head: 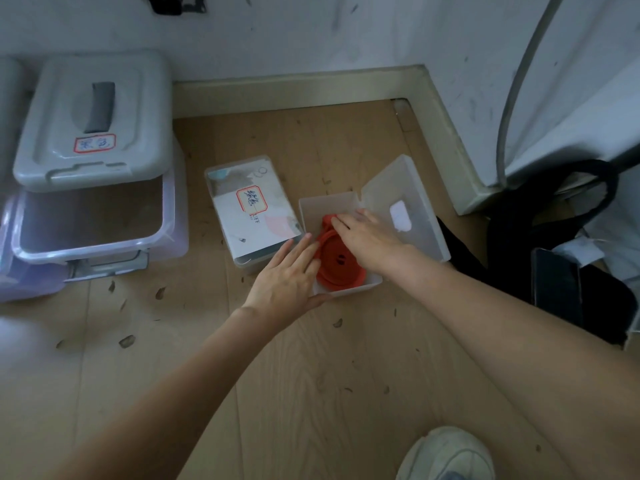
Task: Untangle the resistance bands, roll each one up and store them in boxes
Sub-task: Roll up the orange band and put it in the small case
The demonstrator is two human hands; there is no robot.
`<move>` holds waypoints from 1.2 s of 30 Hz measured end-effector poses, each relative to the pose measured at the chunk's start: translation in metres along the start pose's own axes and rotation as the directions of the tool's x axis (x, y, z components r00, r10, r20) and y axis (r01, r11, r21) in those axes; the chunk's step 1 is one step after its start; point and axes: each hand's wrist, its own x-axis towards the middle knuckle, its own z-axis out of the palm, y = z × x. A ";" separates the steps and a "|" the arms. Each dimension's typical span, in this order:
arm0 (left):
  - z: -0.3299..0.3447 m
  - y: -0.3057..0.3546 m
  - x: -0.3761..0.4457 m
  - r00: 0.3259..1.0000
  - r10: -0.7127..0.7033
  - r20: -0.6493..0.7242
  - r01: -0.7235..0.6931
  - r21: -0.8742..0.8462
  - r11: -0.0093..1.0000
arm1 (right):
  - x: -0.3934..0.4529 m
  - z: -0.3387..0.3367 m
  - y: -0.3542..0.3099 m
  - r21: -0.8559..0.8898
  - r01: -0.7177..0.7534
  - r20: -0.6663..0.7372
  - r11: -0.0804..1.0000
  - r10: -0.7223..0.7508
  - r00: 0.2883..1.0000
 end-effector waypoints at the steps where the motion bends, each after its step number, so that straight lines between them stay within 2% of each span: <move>1: 0.000 0.000 0.000 1.000 0.004 0.007 -0.004 -0.001 1.000 | 0.002 -0.002 0.002 0.028 0.008 0.004 1.000 -0.008 1.000; 4: -0.003 0.000 0.001 1.000 0.004 0.018 -0.004 -0.026 1.000 | 0.002 -0.009 0.020 0.117 0.098 0.044 0.988 -0.104 0.994; 7: -0.012 -0.001 0.010 0.998 -0.033 -0.057 0.026 -0.112 0.993 | -0.001 -0.011 0.026 0.160 0.128 0.070 0.979 -0.141 0.988; 9: -0.016 -0.003 0.022 0.997 -0.037 -0.066 0.030 -0.104 0.994 | 0.001 -0.010 0.022 0.056 0.148 0.085 0.987 -0.152 0.985; 12: -0.017 -0.006 0.044 0.999 -0.041 0.013 0.042 -0.026 0.999 | 0.002 -0.005 0.014 -0.119 0.151 0.118 0.981 -0.137 0.983; 16: -0.014 -0.005 0.064 0.991 -0.122 0.058 0.122 0.003 0.993 | 0.005 0.000 0.009 -0.132 0.079 0.133 0.988 -0.061 0.989; 20: -0.010 -0.005 0.066 0.984 -0.169 0.063 0.170 -0.010 0.985 | 0.013 -0.002 0.007 -0.036 0.022 0.192 0.999 -0.015 0.981; 25: -0.006 -0.004 0.064 0.984 -0.178 0.017 0.179 -0.043 0.983 | 0.014 -0.005 0.013 0.095 0.028 0.216 0.995 -0.048 0.975; 29: -0.004 -0.008 0.063 0.977 -0.195 -0.083 0.178 -0.180 0.967 | 0.017 -0.016 0.021 0.329 0.041 0.182 0.943 -0.106 0.978; 32: -0.004 -0.017 0.064 0.991 -0.130 -0.019 0.121 -0.243 0.962 | 0.014 -0.026 0.028 0.520 -0.012 0.201 0.854 -0.109 0.973; 36: -0.007 -0.026 0.073 0.993 -0.057 0.099 0.079 -0.227 0.971 | 0.008 -0.029 0.031 0.558 -0.044 0.212 0.828 -0.091 0.973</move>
